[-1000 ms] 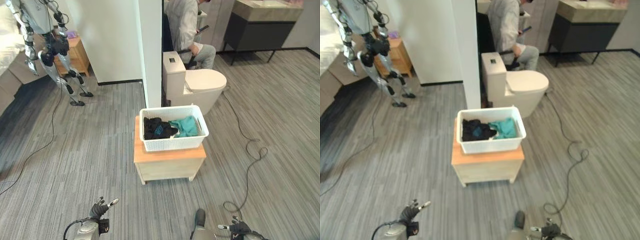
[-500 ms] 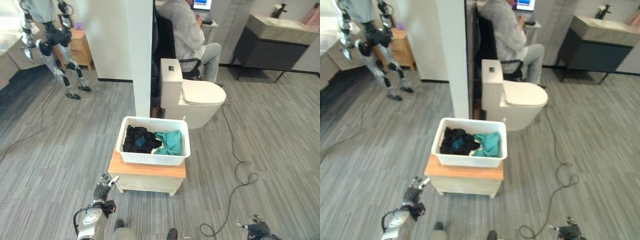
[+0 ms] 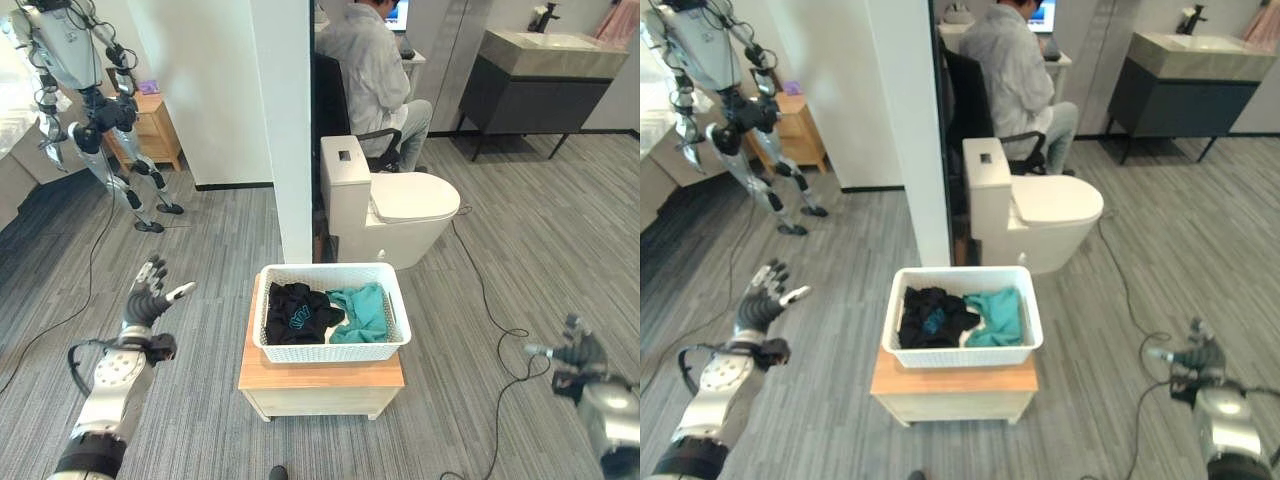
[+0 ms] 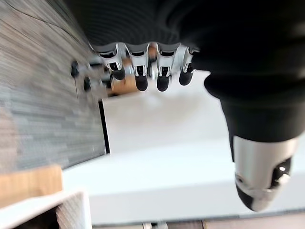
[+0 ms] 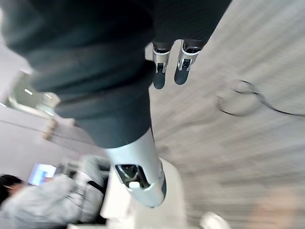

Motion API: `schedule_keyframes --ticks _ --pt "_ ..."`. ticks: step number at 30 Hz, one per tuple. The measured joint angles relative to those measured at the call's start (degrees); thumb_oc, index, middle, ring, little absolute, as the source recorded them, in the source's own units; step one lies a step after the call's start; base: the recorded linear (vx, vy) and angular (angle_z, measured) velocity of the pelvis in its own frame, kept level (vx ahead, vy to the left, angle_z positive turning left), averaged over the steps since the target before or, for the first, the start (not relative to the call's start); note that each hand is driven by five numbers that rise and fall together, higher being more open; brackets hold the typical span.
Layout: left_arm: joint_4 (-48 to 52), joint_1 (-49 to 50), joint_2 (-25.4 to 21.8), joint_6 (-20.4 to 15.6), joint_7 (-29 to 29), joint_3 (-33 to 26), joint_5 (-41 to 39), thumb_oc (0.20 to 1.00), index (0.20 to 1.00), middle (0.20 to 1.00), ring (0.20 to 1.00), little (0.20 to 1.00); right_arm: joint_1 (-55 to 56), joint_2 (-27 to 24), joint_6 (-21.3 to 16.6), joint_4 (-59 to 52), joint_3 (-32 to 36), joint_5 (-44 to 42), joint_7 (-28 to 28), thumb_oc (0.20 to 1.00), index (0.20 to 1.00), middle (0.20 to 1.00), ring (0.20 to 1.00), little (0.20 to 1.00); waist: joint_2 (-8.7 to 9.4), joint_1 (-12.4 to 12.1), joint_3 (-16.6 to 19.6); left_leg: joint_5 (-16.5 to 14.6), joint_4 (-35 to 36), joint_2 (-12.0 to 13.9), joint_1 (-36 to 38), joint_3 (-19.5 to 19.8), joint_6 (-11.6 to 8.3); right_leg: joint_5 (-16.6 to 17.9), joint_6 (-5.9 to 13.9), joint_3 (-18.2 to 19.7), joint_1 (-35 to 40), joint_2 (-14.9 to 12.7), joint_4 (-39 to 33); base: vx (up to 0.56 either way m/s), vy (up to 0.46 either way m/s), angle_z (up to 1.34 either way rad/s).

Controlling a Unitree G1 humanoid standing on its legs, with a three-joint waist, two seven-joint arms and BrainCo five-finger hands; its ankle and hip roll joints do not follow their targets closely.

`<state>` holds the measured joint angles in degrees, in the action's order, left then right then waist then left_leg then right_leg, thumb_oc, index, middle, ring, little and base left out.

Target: Grab the laundry basket,head to the washer,open it,put in the laundry and shut it.

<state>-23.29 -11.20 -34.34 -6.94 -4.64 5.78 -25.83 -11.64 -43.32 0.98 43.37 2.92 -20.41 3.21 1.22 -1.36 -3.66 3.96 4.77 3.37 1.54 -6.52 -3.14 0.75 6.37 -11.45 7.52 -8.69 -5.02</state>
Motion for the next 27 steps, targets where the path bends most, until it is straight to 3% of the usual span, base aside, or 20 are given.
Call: schedule_keyframes --ticks 2,6,7,9,11,17,20,23,27 --pt "-4.22 -8.37 0.64 2.06 0.10 5.61 0.06 1.000 1.000 1.000 1.000 1.000 -8.15 -1.99 0.83 4.65 -4.29 1.22 -0.35 1.000 1.000 1.000 1.000 1.000 -0.44 -0.21 -1.13 0.70 -0.67 0.44 -2.98 0.42 -0.21 0.60 0.81 -0.07 -2.24 0.11 0.01 -0.23 0.024 0.06" --pt "-15.32 -24.65 4.49 4.02 -0.10 15.98 1.35 1.000 1.000 1.000 1.000 1.000 -25.39 -1.88 2.62 16.07 -13.51 1.02 -1.10 1.000 1.000 1.000 1.000 1.000 -1.61 1.00 -5.95 2.32 -2.66 1.50 -9.26 1.27 -0.67 1.88 0.36 -0.31 -8.34 1.70 1.64 -0.29 0.028 0.04" --pt "-28.71 -35.99 6.28 4.92 0.29 24.72 0.61 1.000 1.000 1.000 1.000 1.000 -37.67 -1.79 4.00 27.03 -20.19 0.11 -1.74 1.000 1.000 1.000 1.000 1.000 -3.01 1.17 -8.36 2.80 -4.31 2.17 -12.83 1.63 -0.71 1.58 0.26 -0.14 -12.31 1.74 4.43 -0.08 0.024 -0.02" --pt "-38.37 -42.67 8.21 6.01 1.15 26.82 -0.86 1.000 1.000 1.000 1.000 1.000 -43.81 -1.36 4.20 29.73 -20.56 -2.61 -2.31 1.000 1.000 1.000 1.000 1.000 -3.26 2.12 -10.48 3.57 -4.21 2.30 -14.79 1.67 -0.59 2.64 0.40 -0.15 -13.85 1.78 3.72 -0.08 0.016 -0.01" --pt "-48.85 -47.60 8.80 6.59 1.21 27.48 -1.32 1.000 1.000 1.000 1.000 1.000 -46.97 -1.08 4.40 32.93 -22.94 -5.12 -2.56 1.000 1.000 1.000 1.000 1.000 -2.31 2.45 -12.82 3.64 -4.22 2.44 -14.68 1.47 -0.60 2.68 0.36 -0.02 -13.85 2.18 3.67 -0.06 0.004 -0.04" --pt "-51.05 -50.07 6.26 7.31 0.96 26.31 -1.24 1.000 1.000 1.000 1.000 1.000 -48.95 -0.23 4.39 35.23 -25.12 -5.98 -3.35 1.000 1.000 1.000 1.000 1.000 -1.22 2.11 -15.56 3.65 -3.51 2.19 -14.76 1.33 -0.60 2.79 0.03 -0.19 -13.97 1.99 3.33 -0.05 0.000 0.02" --pt "-55.69 -57.46 5.14 7.91 0.95 29.19 -0.56 1.000 1.000 1.000 1.000 1.000 -54.02 1.99 4.25 39.76 -29.20 -7.40 -3.58 1.000 1.000 1.000 1.000 1.000 -0.35 2.11 -17.14 4.00 -3.70 2.35 -17.05 1.35 -0.60 3.04 -0.12 -0.07 -16.28 1.81 3.40 -0.08 -0.016 0.01" --pt "-42.64 -58.49 2.03 5.70 -0.07 32.61 -0.03 1.000 1.000 1.000 1.000 1.000 -48.54 1.13 3.68 35.98 -23.44 -13.21 -3.65 1.000 1.000 1.000 1.000 1.000 -0.50 1.19 -18.39 4.64 -3.43 1.99 -18.81 2.87 -0.34 3.13 -0.20 -1.69 -17.28 1.76 3.51 -0.01 -0.005 0.25" --pt "-41.53 -58.57 1.90 4.73 -0.95 33.37 2.42 1.000 1.000 1.000 1.000 1.000 -45.43 1.53 4.02 35.98 -23.43 -14.82 -4.42 1.000 1.000 1.000 1.000 1.000 -0.84 0.69 -18.61 4.64 -3.43 1.16 -18.63 2.96 -0.34 3.13 -0.20 -1.68 -17.02 1.07 3.52 -0.02 0.006 0.03"
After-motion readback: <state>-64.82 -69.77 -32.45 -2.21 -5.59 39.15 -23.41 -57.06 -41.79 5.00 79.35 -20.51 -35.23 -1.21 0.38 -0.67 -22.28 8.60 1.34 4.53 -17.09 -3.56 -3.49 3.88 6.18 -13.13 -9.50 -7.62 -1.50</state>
